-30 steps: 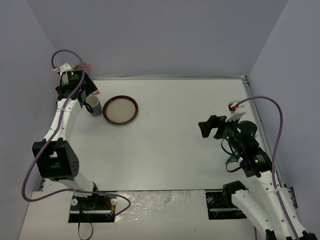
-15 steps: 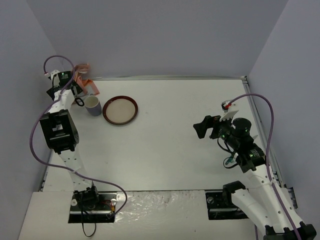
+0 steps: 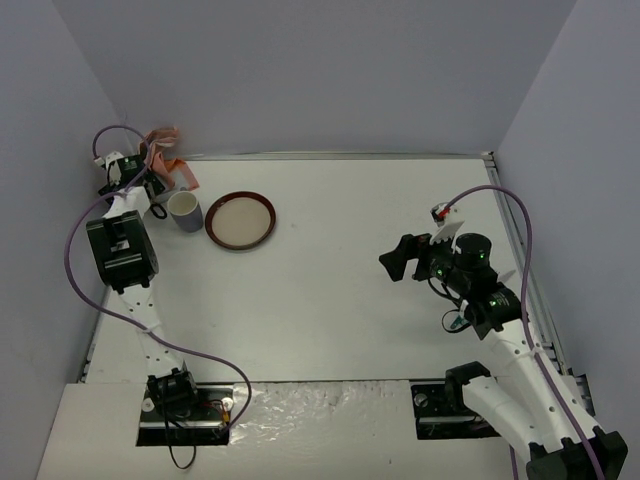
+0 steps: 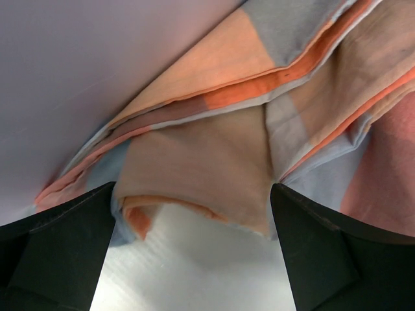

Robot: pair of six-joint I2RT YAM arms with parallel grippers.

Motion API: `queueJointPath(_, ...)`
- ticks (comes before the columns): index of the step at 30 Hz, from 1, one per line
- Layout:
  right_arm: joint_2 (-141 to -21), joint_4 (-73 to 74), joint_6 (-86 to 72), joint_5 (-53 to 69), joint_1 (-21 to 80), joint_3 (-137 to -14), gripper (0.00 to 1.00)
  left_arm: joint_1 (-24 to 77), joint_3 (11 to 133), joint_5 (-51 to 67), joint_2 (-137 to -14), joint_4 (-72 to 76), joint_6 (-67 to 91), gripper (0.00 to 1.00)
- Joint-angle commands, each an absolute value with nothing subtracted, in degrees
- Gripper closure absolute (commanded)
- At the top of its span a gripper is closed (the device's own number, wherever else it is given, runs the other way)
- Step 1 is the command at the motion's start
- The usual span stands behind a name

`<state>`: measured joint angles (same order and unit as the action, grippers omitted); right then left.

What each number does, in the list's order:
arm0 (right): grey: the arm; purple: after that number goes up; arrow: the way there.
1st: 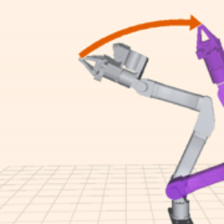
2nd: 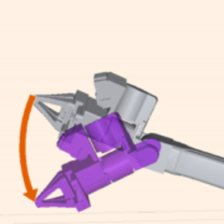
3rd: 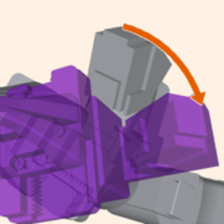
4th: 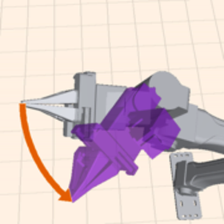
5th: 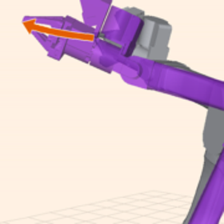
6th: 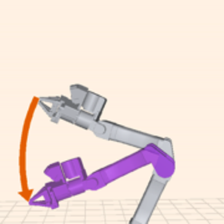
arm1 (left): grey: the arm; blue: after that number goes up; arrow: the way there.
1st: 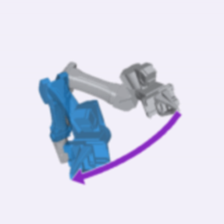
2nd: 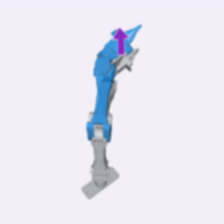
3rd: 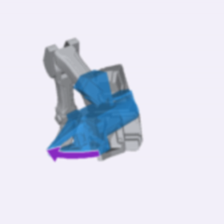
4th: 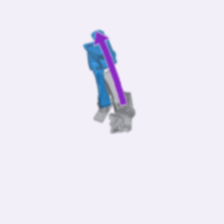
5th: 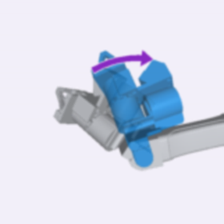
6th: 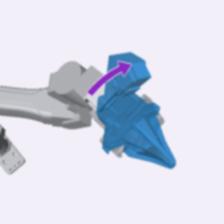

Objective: Set the dinner table for one person

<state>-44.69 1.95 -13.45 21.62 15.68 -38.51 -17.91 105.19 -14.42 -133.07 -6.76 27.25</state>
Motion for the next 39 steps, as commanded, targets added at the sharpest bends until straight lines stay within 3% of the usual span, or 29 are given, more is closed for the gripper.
queueJointPath(1, -46.6, -3.6, -13.4, 24.1, 15.6, -38.2, 0.0, -18.7, 109.3, -11.4, -132.9, 1.2, 26.0, 0.03)
queueJointPath(6, -47.8, -4.6, -14.0, 24.9, 15.6, -38.1, 0.0, -18.7, 111.0, -7.7, -135.4, 2.2, 25.4, 0.03)
queueJointPath(9, -48.3, -5.1, -14.0, 25.0, 15.6, -38.0, 0.0, -18.6, 112.6, -6.4, -137.0, 0.6, 25.4, 0.12)
queueJointPath(12, -48.6, -5.0, -14.1, 25.1, 15.6, -38.1, 0.0, -18.6, 113.2, -5.4, -138.2, 0.1, 25.1, 0.32)
queueJointPath(15, -48.6, -5.0, -14.2, 25.1, 15.6, -38.1, 0.0, -18.7, 113.0, -4.5, -138.5, 0.1, 24.2, 0.66)
queueJointPath(19, -48.6, -5.0, -14.2, 25.2, 15.6, -38.6, 0.0, -18.8, 112.0, -3.5, -136.8, 0.1, 23.0, 0.98)
queueJointPath(29, -46.5, -5.0, -14.6, 26.6, 15.6, -40.1, 0.0, -20.7, 106.0, -5.3, -118.6, -1.9, 21.7, 1.0)
queueJointPath(39, -40.8, -4.7, -16.6, 28.3, 15.7, -41.0, 0.0, -21.0, 113.2, -4.7, -100.8, -13.7, 23.8, 1.0)
